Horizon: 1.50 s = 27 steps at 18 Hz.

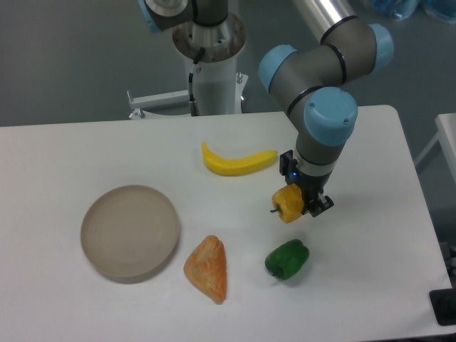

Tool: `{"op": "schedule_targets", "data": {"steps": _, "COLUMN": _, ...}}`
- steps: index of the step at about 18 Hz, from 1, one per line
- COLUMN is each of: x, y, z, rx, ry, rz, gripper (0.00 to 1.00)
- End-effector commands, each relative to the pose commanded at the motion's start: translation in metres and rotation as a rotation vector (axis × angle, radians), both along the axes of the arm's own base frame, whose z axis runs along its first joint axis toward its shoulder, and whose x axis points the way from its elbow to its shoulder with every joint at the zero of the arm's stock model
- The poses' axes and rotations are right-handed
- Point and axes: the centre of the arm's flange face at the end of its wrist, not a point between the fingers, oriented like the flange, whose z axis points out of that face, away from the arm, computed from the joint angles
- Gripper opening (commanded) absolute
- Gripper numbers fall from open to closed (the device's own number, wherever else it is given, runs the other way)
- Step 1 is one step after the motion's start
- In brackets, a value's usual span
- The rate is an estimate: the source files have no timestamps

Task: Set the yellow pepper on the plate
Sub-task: 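Carry the held yellow pepper with the gripper over to the beige plate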

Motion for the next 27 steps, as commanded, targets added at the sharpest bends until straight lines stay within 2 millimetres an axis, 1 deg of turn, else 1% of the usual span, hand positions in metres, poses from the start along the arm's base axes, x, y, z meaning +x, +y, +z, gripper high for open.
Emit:
{"op": "schedule_targets", "data": {"steps": 4, "x": 0.0, "y": 0.001, "z": -0.002, "rx": 0.004, "ry": -0.009, "rz": 0.001, "gripper": 0.08}}
{"op": "schedule_targets", "data": {"steps": 9, "x": 0.007, "y": 0.001, "z": 0.004, "rx": 0.03, "ry": -0.03, "rz": 0.004, "gripper": 0.08}}
{"op": "schedule_targets", "data": {"steps": 12, "x": 0.032, "y": 0.001, "z": 0.015, "rx": 0.068, "ry": -0.068, "rz": 0.025, "gripper": 0.07}}
{"op": "schedule_targets", "data": {"steps": 14, "x": 0.067, "y": 0.008, "z": 0.024, "rx": 0.076, "ry": -0.073, "rz": 0.028, "gripper": 0.07}}
{"op": "schedule_targets", "data": {"steps": 15, "x": 0.092, "y": 0.013, "z": 0.014, "rx": 0.057, "ry": -0.088, "rz": -0.001, "gripper": 0.07}}
{"op": "schedule_targets", "data": {"steps": 17, "x": 0.123, "y": 0.015, "z": 0.008, "rx": 0.039, "ry": -0.101, "rz": -0.011, "gripper": 0.07}}
{"op": "schedule_targets", "data": {"steps": 19, "x": 0.169, "y": 0.022, "z": -0.002, "rx": 0.011, "ry": -0.116, "rz": -0.022, "gripper": 0.07}}
{"op": "schedule_targets", "data": {"steps": 21, "x": 0.2, "y": 0.031, "z": -0.006, "rx": -0.001, "ry": -0.121, "rz": -0.004, "gripper": 0.07}}
{"op": "schedule_targets", "data": {"steps": 23, "x": 0.222, "y": 0.042, "z": -0.011, "rx": 0.005, "ry": -0.116, "rz": 0.028, "gripper": 0.07}}
{"op": "schedule_targets", "data": {"steps": 24, "x": 0.233, "y": 0.049, "z": -0.017, "rx": 0.01, "ry": -0.113, "rz": 0.038, "gripper": 0.07}}
{"op": "schedule_targets", "data": {"steps": 25, "x": 0.247, "y": 0.058, "z": -0.025, "rx": 0.02, "ry": -0.109, "rz": 0.059, "gripper": 0.07}}
{"op": "schedule_targets", "data": {"steps": 27, "x": 0.277, "y": 0.07, "z": -0.043, "rx": -0.001, "ry": -0.116, "rz": 0.089, "gripper": 0.08}}
